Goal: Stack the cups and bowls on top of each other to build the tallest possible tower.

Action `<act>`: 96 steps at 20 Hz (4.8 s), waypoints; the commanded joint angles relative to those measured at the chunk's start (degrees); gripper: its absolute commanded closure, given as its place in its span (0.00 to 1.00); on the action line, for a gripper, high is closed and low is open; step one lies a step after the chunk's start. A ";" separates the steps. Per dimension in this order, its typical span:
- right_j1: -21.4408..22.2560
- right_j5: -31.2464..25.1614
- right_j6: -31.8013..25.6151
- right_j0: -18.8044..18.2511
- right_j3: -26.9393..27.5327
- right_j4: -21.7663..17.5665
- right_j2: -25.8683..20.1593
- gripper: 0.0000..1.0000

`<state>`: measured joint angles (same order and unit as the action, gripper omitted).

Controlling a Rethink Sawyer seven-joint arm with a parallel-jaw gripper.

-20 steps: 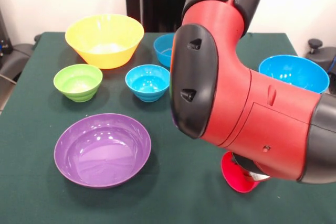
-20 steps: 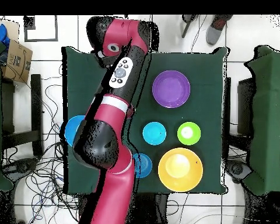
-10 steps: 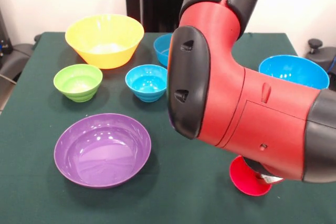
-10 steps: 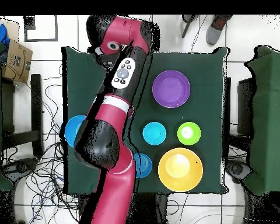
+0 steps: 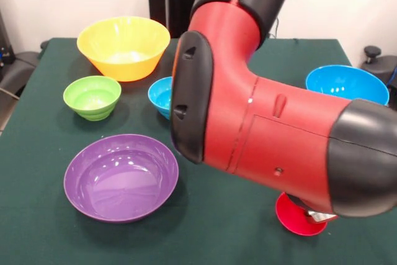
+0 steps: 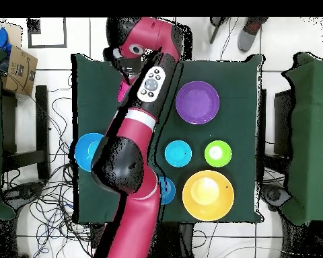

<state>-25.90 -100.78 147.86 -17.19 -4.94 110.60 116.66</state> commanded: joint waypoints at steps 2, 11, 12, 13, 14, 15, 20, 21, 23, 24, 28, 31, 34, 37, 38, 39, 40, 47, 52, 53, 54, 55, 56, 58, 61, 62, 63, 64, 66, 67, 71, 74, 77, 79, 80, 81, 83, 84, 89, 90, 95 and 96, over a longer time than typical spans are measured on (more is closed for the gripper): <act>1.28 -4.62 -3.78 -0.76 3.22 3.70 1.54 0.00; -0.97 -0.22 -1.58 1.07 1.65 1.09 -2.20 0.00; -1.28 0.06 -1.28 1.46 1.41 0.72 -3.10 0.00; -1.49 0.28 -1.16 1.63 1.29 0.49 -3.50 0.00; -1.77 0.58 -0.93 2.00 1.06 0.06 -4.22 0.00; -2.13 1.00 -0.89 2.26 0.87 -0.31 -4.86 0.00; -3.78 3.19 -0.17 3.72 -0.05 -1.84 -7.93 0.00; -4.04 3.60 0.04 3.97 -0.23 -2.07 -8.40 0.00; -4.43 4.40 0.14 4.32 -0.61 -2.65 -9.28 0.00; -4.59 4.72 0.04 4.47 -0.81 -3.10 -9.65 0.00; -4.47 5.45 -1.11 5.39 -1.63 -6.60 -11.03 1.00; -4.13 6.61 -0.65 6.10 -2.48 -8.63 -11.11 1.00; -4.02 6.49 -0.10 6.45 -2.47 -9.49 -11.74 1.00; -4.12 6.50 0.56 6.78 -2.36 -10.13 -12.68 1.00; -4.15 6.65 0.56 6.73 -2.21 -10.37 -12.62 1.00; -4.13 6.72 0.69 6.89 -2.24 -10.68 -12.91 1.00; -4.09 6.80 0.74 7.01 -2.30 -10.97 -13.18 1.00; -2.95 8.68 -1.74 9.21 -3.65 -11.99 -18.35 1.00; -0.38 8.35 -6.97 12.67 -7.52 -16.51 -28.71 1.00; 0.22 8.04 -7.63 13.33 -8.31 -17.42 -30.71 1.00; 0.61 7.80 -8.40 13.58 -8.72 -18.10 -32.54 1.00; 1.10 7.46 -8.93 13.98 -9.13 -18.61 -34.51 1.00; 1.39 7.60 -9.90 14.23 -9.31 -19.07 -36.50 1.00; 2.46 7.94 -12.06 15.19 -10.47 -20.91 -40.66 1.00; 4.03 8.44 -14.15 16.03 -11.64 -24.01 -45.08 1.00; 4.34 8.93 -14.48 16.16 -11.75 -24.97 -46.27 1.00; 4.64 9.41 -14.81 16.30 -11.86 -25.93 -47.47 1.00; 4.90 10.03 -15.15 16.44 -12.01 -26.78 -48.65 1.00; 5.42 11.19 -15.77 16.93 -12.55 -28.35 -51.48 1.00; 5.67 11.73 -16.13 17.02 -12.65 -29.04 -52.87 1.00; 6.90 13.92 -17.83 17.47 -13.40 -32.32 -58.66 1.00; 7.16 16.09 -19.93 17.10 -12.70 -34.90 -61.98 1.00; 7.60 19.65 -25.35 16.64 -12.18 -39.44 -66.15 1.00; 8.03 23.27 -29.91 16.48 -11.91 -43.23 -70.06 1.00; 8.11 25.03 -31.88 16.40 -11.78 -44.63 -72.35 1.00; 8.47 26.60 -33.54 16.43 -12.08 -46.00 -74.87 1.00; 9.77 28.65 -36.13 16.68 -13.60 -48.51 -79.94 1.00; 11.38 29.45 -37.25 17.33 -15.67 -50.23 -82.56 1.00; 17.77 30.46 -42.40 18.09 -23.24 -55.38 -88.73 1.00; 19.00 30.59 -42.93 18.23 -24.65 -56.01 -89.27 1.00; 23.34 31.10 -43.10 18.77 -30.53 -58.35 -91.37 1.00; 23.20 31.09 -42.97 18.68 -30.31 -58.60 -91.77 1.00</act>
<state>-8.86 -72.42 119.24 0.41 -25.37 58.05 35.73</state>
